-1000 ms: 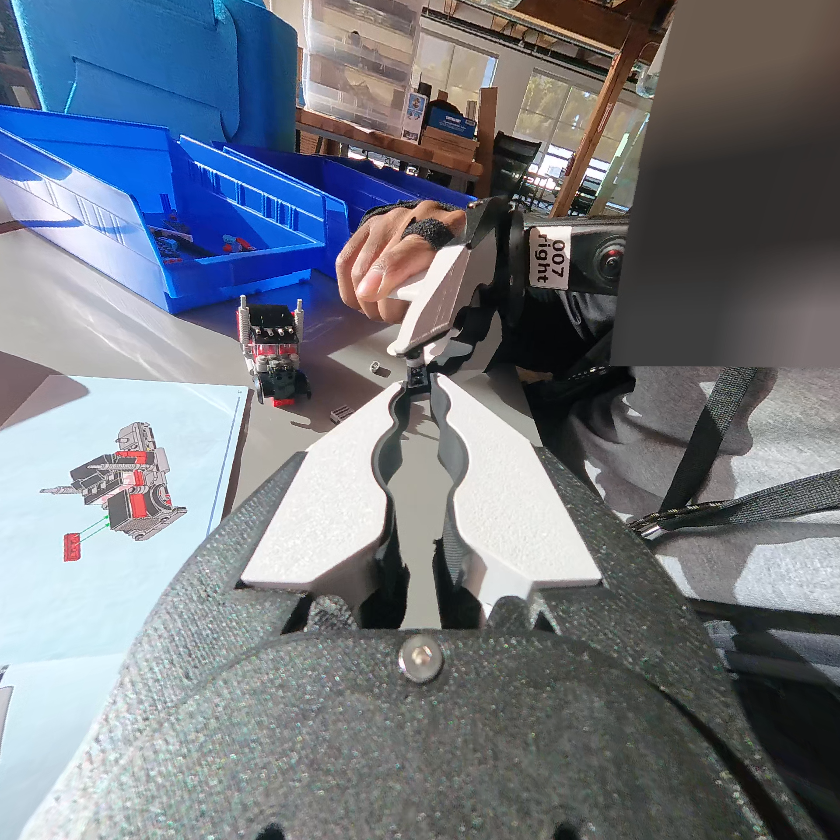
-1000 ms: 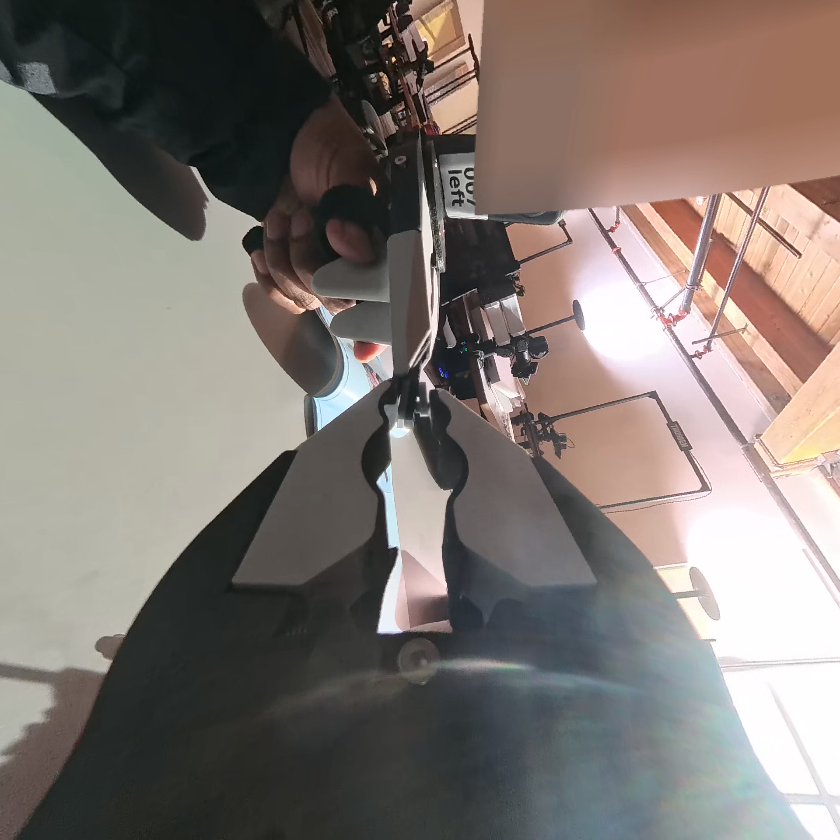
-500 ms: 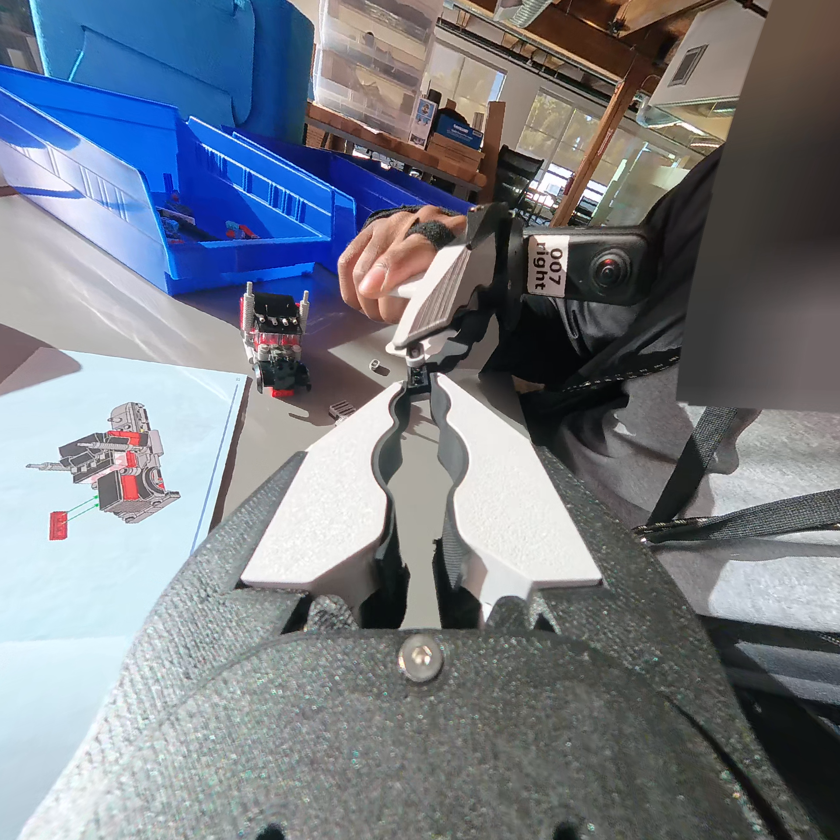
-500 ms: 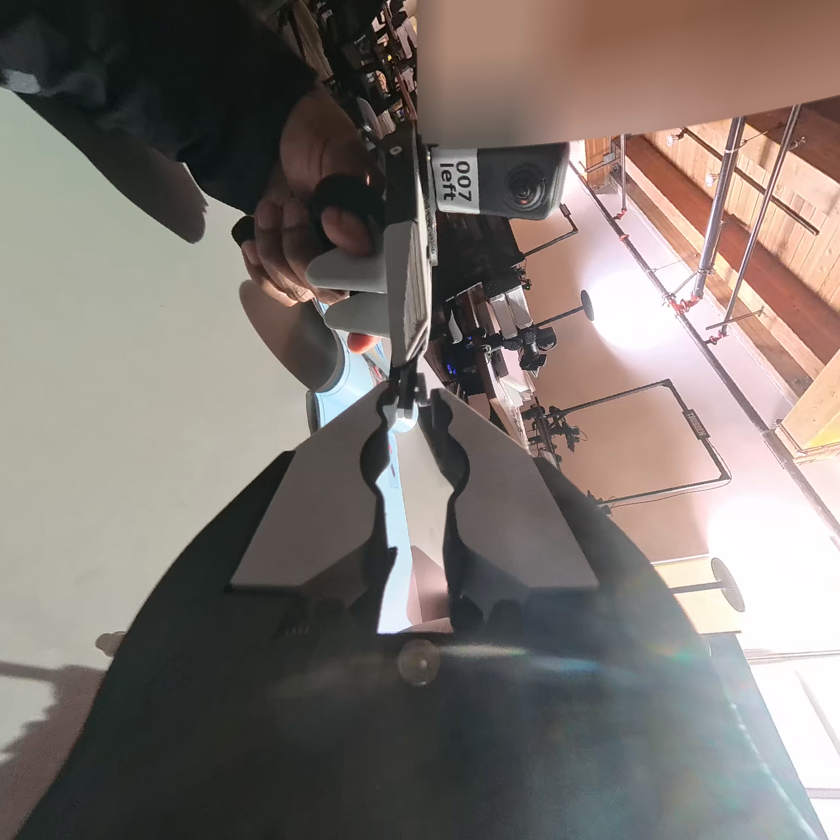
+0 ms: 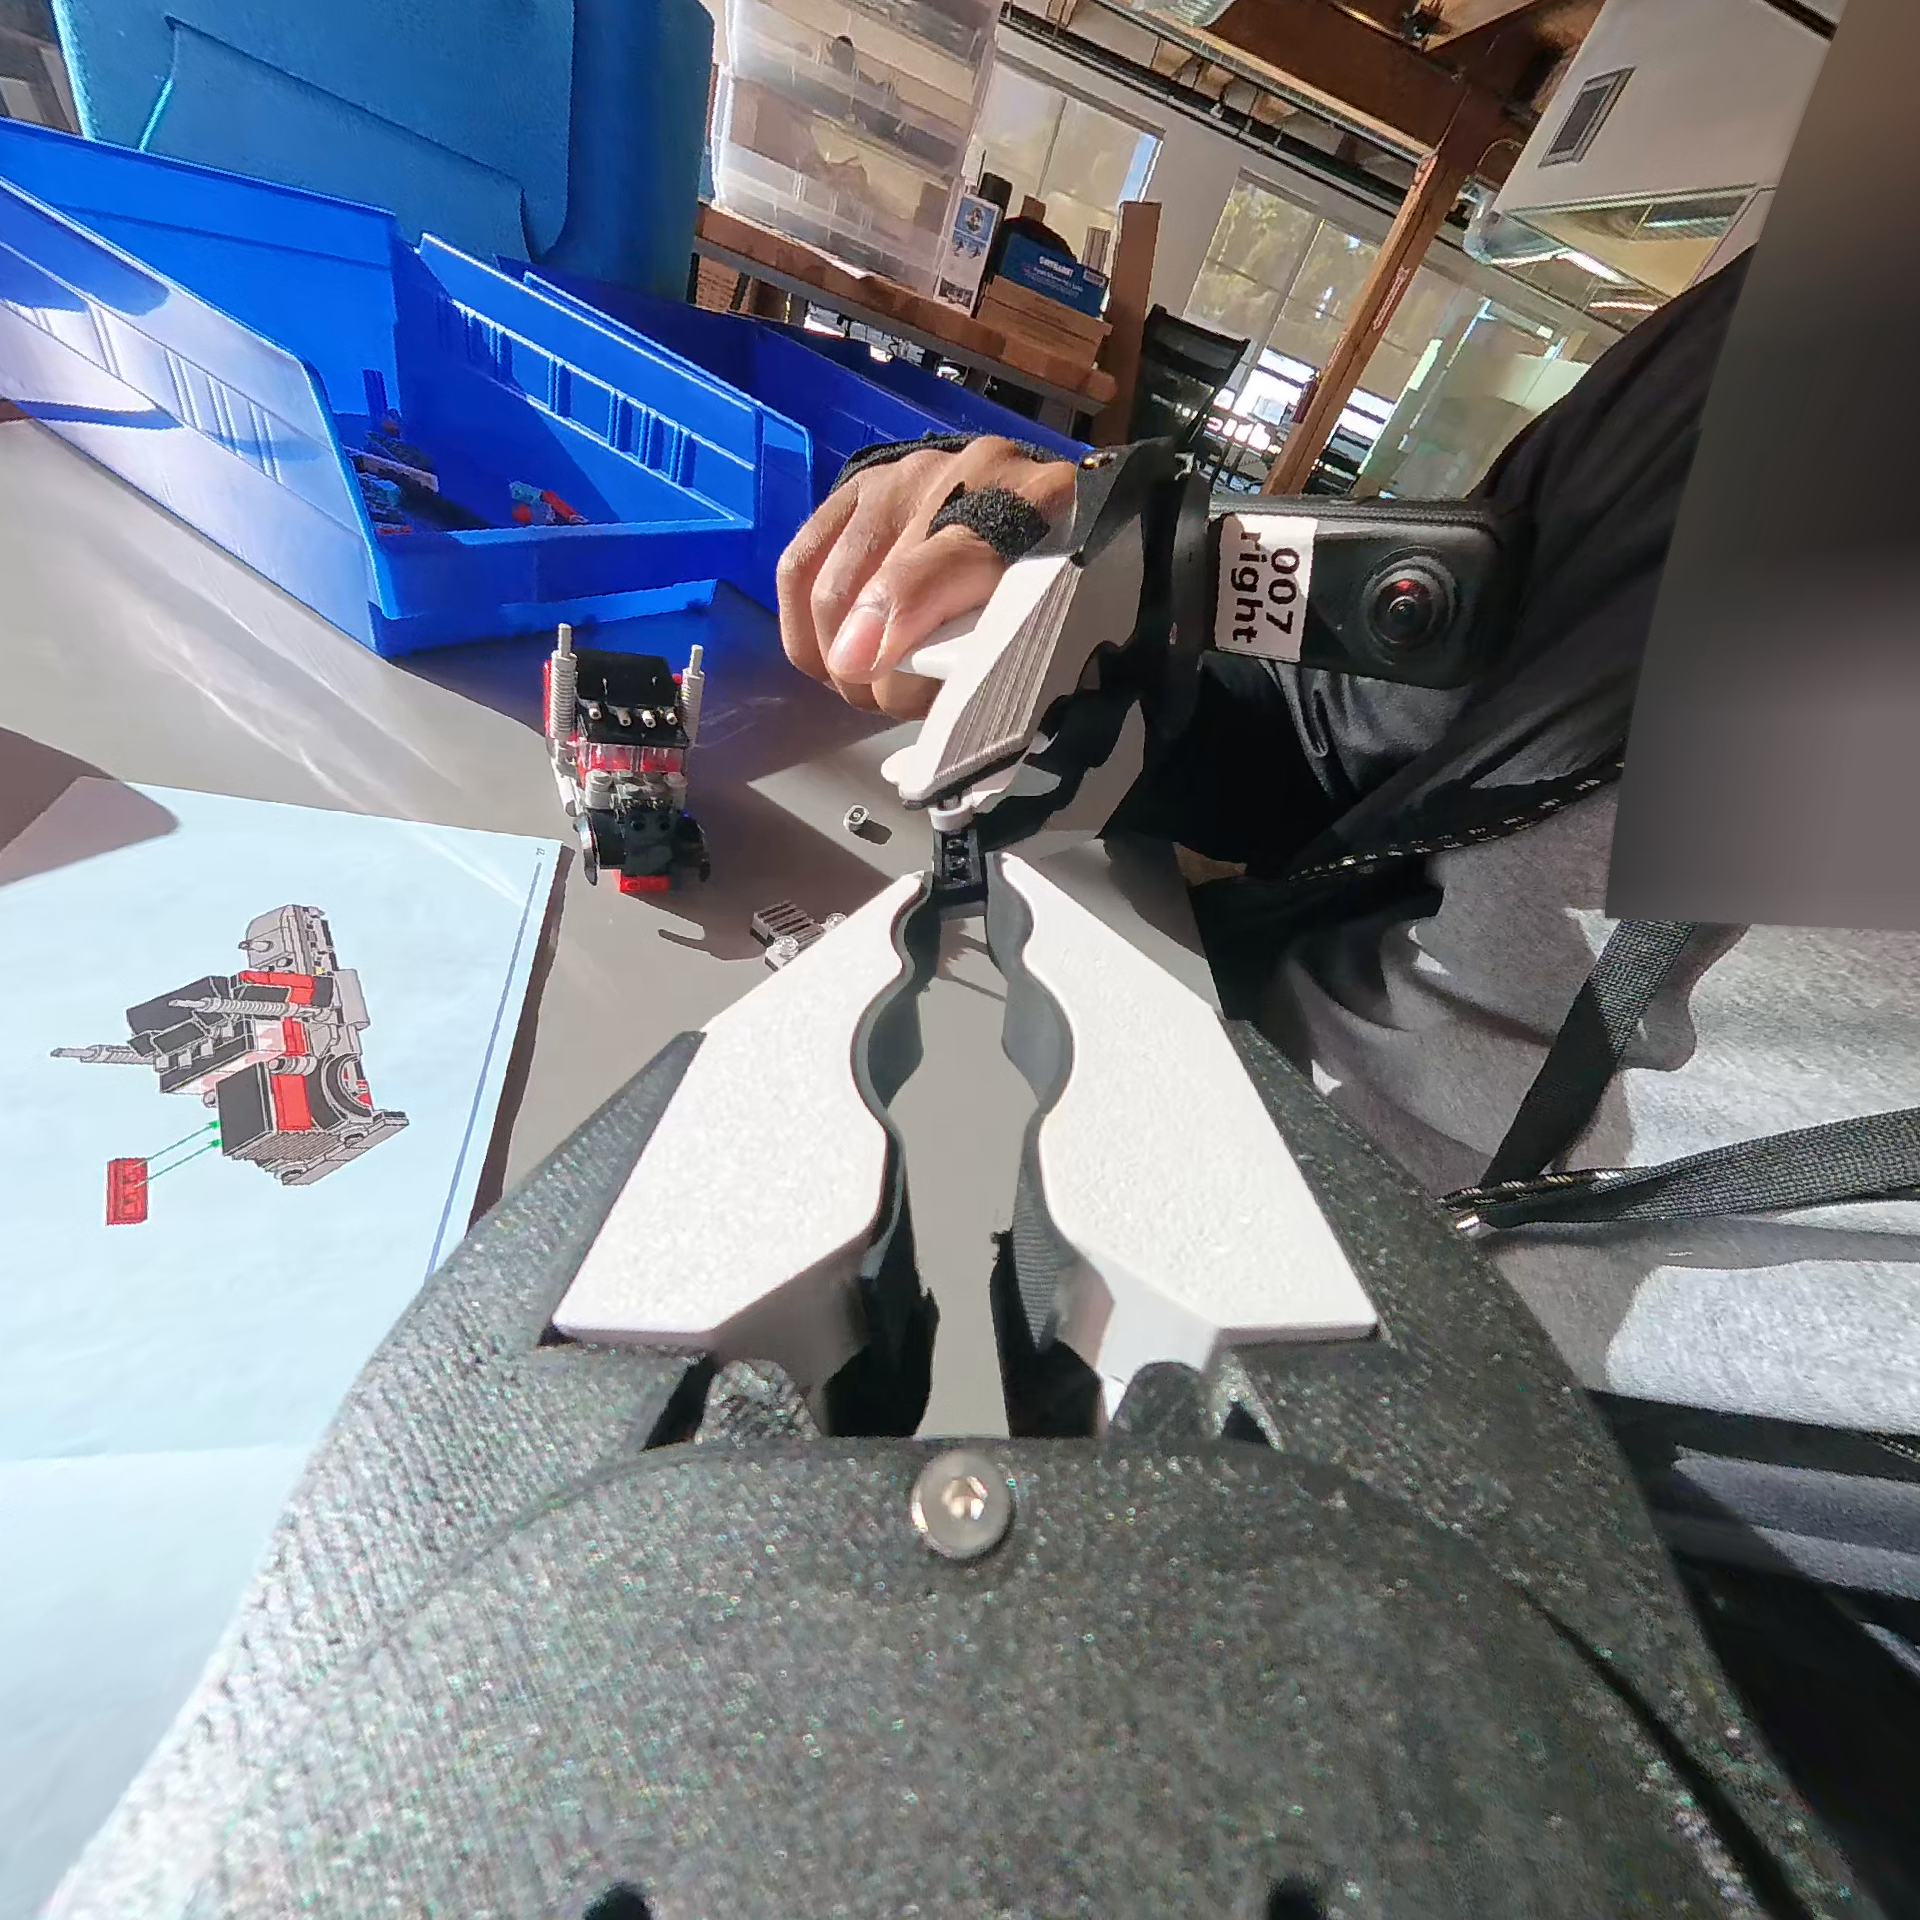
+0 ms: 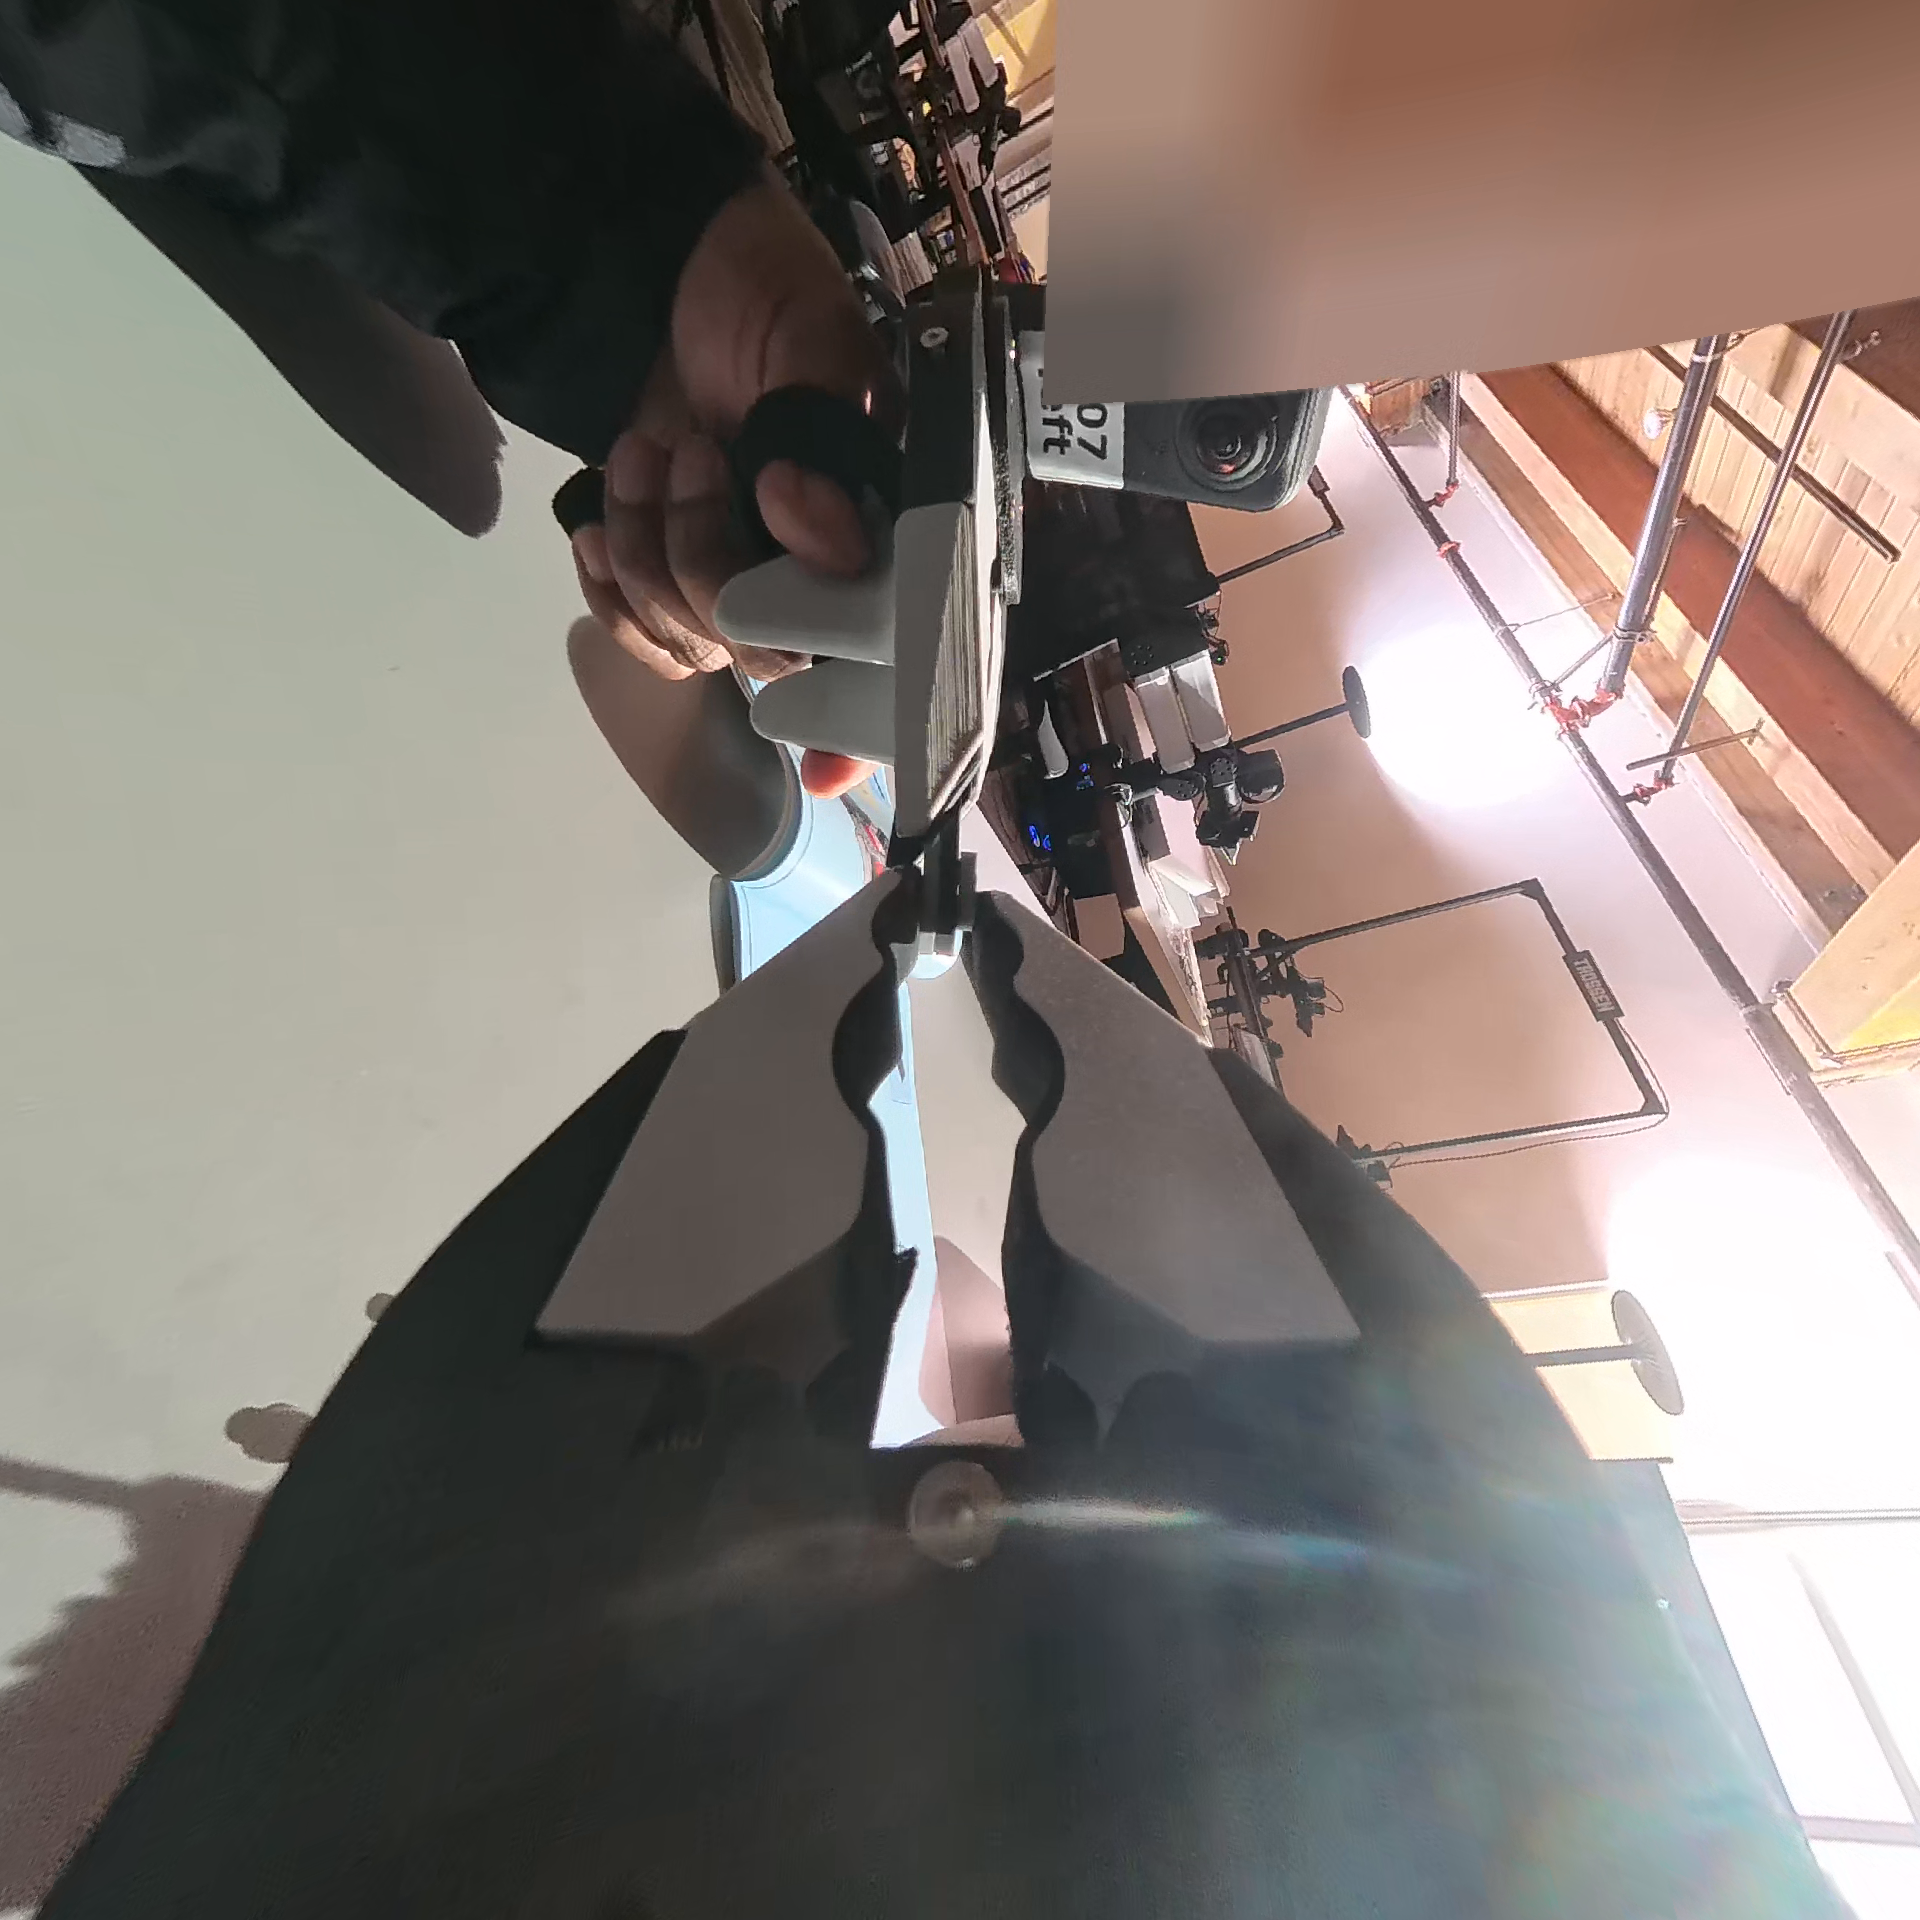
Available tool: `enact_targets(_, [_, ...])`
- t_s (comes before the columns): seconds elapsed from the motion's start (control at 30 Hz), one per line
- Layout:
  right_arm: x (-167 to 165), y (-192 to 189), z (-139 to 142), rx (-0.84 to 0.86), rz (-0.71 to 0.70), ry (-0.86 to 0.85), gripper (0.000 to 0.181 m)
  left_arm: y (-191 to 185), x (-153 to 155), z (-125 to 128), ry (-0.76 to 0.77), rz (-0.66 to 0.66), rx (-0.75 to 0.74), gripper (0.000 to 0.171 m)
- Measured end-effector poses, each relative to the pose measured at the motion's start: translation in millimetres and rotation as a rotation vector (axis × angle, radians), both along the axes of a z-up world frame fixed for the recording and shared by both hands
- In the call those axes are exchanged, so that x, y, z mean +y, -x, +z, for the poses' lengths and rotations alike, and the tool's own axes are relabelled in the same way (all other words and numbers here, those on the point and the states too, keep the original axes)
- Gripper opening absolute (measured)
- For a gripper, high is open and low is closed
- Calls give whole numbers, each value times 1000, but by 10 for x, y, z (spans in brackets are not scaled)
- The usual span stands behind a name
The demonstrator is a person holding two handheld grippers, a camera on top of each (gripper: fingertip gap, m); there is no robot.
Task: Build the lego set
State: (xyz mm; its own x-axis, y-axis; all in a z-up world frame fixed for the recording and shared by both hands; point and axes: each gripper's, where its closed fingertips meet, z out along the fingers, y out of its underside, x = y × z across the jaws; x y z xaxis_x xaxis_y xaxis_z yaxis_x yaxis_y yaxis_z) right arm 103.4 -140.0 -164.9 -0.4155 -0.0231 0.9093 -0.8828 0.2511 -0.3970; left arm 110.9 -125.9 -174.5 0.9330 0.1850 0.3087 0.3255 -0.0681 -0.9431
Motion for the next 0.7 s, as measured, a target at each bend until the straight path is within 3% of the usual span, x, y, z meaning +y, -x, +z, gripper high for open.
enact_targets(0.23, [5,2,46,-32,7,29,12,1,-2,34,-11,3,24,9])
enact_targets(0.33, [29,54,83,-64,-11,56,38,15,-46,55,-15,23,52,8])
enact_targets(0.4, [44,58,94,-92,-3,65,45,-9,-53,108,-35,18,84,9])
enact_targets(0.7, [22,-44,100,-72,37,76,40,-30,-16,79,-25,1,77,8])
